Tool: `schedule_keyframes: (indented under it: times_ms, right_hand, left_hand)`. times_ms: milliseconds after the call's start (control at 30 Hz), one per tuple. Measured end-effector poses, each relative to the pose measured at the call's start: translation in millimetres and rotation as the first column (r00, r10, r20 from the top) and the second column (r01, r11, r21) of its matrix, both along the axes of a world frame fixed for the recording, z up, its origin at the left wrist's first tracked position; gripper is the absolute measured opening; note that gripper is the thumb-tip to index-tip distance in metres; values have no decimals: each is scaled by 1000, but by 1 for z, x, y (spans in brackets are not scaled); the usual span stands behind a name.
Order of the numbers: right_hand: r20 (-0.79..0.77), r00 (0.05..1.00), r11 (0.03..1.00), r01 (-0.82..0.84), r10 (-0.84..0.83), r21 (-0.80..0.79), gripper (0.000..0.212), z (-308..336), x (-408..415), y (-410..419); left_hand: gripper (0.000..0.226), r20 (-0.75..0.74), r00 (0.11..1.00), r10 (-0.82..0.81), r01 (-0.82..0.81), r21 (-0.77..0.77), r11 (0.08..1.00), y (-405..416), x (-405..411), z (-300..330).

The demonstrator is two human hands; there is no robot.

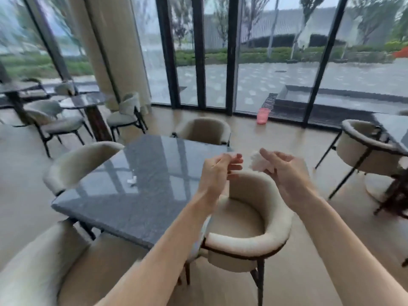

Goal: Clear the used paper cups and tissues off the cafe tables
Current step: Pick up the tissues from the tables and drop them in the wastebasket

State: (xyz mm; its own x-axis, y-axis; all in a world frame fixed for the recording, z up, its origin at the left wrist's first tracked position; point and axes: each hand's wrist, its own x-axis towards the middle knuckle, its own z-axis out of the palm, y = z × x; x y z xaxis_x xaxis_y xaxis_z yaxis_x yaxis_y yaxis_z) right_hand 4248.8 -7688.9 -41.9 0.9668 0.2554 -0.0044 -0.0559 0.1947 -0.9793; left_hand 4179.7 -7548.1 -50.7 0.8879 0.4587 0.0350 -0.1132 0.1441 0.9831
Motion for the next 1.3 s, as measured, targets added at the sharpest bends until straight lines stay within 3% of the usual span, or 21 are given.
schedule_keyframes:
  times_ms: [200, 300, 433, 633, 900, 1100, 1300]
  right_hand:
    - [50, 942, 940, -328, 333, -91, 4, -38, 83, 74]
    - [48, 910, 908, -405, 412, -112, 7, -48, 131, 86]
    - [59, 900, 900, -427, 432, -89, 13, -40, 216, 68]
    - [79, 933, 935, -347, 352, -69, 18, -37, 375, -9]
    - [66, 978, 976, -189, 197, -109, 13, -70, 635, -184]
    - [108, 984, 984, -124, 138, -126, 14, -35, 803, -291]
    - [152, 987, 998, -38, 47, -59, 15, -22, 944, -346]
  left_hand:
    - [25, 37, 953, 301, -301, -7, 954, 39, 45, -20]
    - [26, 34, 910, 414, -413, -36, 910, 46, 85, -24]
    - [26, 23, 894, 448, -447, -49, 893, 29, 164, -16]
    - [26, -12, 923, 385, -385, -27, 923, -37, 323, -15]
    - [25, -28, 974, 224, -225, -59, 972, -183, 599, -44]
    - [26, -44, 995, 93, -94, -31, 995, -294, 775, -17]
    - [27, -7, 999, 39, -38, 36, 999, -329, 941, -4]
